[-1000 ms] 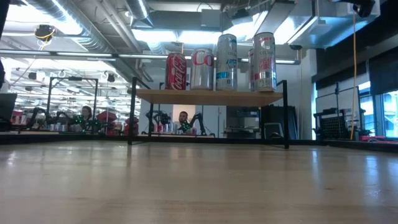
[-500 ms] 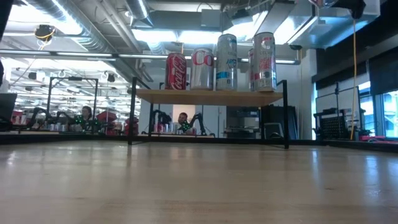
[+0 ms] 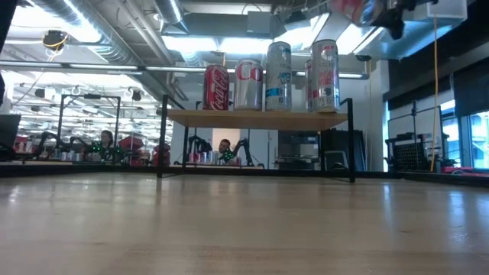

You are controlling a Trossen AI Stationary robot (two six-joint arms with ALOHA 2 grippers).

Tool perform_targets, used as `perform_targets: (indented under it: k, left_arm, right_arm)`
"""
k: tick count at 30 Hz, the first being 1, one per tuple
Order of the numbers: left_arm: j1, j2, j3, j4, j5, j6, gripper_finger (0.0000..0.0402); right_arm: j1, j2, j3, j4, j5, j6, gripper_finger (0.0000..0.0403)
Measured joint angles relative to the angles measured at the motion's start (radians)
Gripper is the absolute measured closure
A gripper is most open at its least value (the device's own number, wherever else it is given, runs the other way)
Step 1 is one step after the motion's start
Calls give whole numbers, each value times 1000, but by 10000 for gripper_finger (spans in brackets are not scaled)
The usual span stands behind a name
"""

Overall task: Place canned beverage on shelf
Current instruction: Put the red soda can on the shelf aligned with the other red soda can

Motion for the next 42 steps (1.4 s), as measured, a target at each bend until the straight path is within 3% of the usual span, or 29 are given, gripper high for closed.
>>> perform_targets:
  k: [6, 10, 16, 19, 22, 26, 29, 35, 42]
  left_arm:
    - [0, 0, 0, -2, 0, 9, 51]
    - [0, 0, 0, -3, 1, 20, 51]
    - [-35, -68, 0, -62, 6, 19, 51]
    - [-79, -129, 1, -162, -112, 19, 51]
    - [-125, -170, 2, -251, -305, 18, 51]
    - [-155, -177, 2, -263, -490, 15, 51]
    - [-140, -161, 2, -261, -497, -23, 51]
    - [-118, -107, 1, -182, -430, -30, 51]
    - [-118, -88, 2, -152, -433, -26, 51]
  right_arm:
    - [198, 121, 4, 117, 170, -74, 130]
    - [330, 211, 20, 89, 249, -101, 130]
    - [537, 231, 75, 40, 442, -157, 130]
    - [632, 234, 100, 13, 557, -159, 130]
    - [718, 232, 123, 3, 676, -156, 130]
    - [847, 252, 142, 34, 842, -154, 130]
    - [942, 291, 145, 99, 975, -154, 130]
    - [1022, 387, 202, 153, 1109, -137, 130]
    - [1024, 487, 306, 117, 1106, -133, 130]
